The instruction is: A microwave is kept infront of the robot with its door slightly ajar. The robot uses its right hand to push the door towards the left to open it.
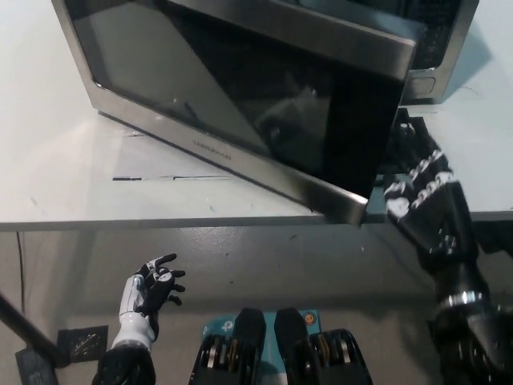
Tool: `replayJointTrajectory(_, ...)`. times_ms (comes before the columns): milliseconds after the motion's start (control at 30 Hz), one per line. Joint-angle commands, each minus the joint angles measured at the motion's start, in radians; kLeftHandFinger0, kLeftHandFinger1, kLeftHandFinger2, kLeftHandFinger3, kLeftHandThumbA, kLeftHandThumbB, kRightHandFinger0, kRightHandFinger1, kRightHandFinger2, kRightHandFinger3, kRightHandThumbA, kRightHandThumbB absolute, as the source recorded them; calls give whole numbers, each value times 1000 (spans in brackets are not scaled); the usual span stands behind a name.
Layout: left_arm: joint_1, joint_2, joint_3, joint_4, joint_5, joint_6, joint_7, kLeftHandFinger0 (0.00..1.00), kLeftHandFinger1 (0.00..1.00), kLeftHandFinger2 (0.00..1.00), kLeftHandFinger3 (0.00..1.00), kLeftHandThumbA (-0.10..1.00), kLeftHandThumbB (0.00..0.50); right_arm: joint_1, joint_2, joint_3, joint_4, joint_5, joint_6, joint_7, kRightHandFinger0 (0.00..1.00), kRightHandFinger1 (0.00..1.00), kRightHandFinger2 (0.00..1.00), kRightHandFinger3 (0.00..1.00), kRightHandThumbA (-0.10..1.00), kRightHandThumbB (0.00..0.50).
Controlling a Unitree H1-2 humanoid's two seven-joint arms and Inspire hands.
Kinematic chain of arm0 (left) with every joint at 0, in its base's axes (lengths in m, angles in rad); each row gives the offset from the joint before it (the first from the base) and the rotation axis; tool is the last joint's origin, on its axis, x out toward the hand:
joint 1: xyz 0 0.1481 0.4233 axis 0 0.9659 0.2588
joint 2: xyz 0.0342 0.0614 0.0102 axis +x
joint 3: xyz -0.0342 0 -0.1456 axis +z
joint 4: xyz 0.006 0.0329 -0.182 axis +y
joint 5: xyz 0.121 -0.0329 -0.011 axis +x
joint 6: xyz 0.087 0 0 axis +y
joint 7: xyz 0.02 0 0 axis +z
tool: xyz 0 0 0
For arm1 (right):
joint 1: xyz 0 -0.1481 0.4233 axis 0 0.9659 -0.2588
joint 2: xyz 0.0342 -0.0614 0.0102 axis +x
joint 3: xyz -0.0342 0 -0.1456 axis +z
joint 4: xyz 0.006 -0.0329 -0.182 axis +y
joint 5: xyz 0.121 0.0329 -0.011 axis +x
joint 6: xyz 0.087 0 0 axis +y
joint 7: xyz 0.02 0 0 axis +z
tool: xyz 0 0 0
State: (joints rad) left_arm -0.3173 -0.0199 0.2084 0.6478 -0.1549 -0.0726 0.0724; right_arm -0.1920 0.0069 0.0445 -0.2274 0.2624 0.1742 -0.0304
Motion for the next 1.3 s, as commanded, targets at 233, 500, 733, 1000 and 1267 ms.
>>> replayJointTrajectory(233, -10, 7, -4, -29, -7, -9, -5, 258, 302, 397, 552, 47, 23, 131, 46, 163, -105, 38, 37, 102, 549, 762, 857, 1000, 537, 234)
replayJointTrajectory(500, -35, 6, -9, -7, 0, -19, -1, 262, 305, 417, 577, 75, 26, 173, 49, 199, -120, 53, 33, 124, 561, 772, 865, 1000, 496, 219)
replayJointTrajectory(733, -46, 3, -9, 4, -6, -22, -9, 282, 331, 432, 567, 57, 24, 183, 56, 195, -123, 62, 57, 120, 586, 785, 877, 1000, 488, 230)
replayJointTrajectory(1000, -51, 2, -12, 5, -1, -22, -5, 326, 355, 457, 583, 63, 11, 211, 69, 208, -153, 74, 87, 125, 528, 747, 841, 973, 505, 242)
replayJointTrajectory(1267, -69, -1, -18, 29, 7, -43, -3, 289, 322, 401, 546, 52, 36, 303, 45, 267, -229, 61, 122, 145, 460, 677, 774, 914, 494, 252)
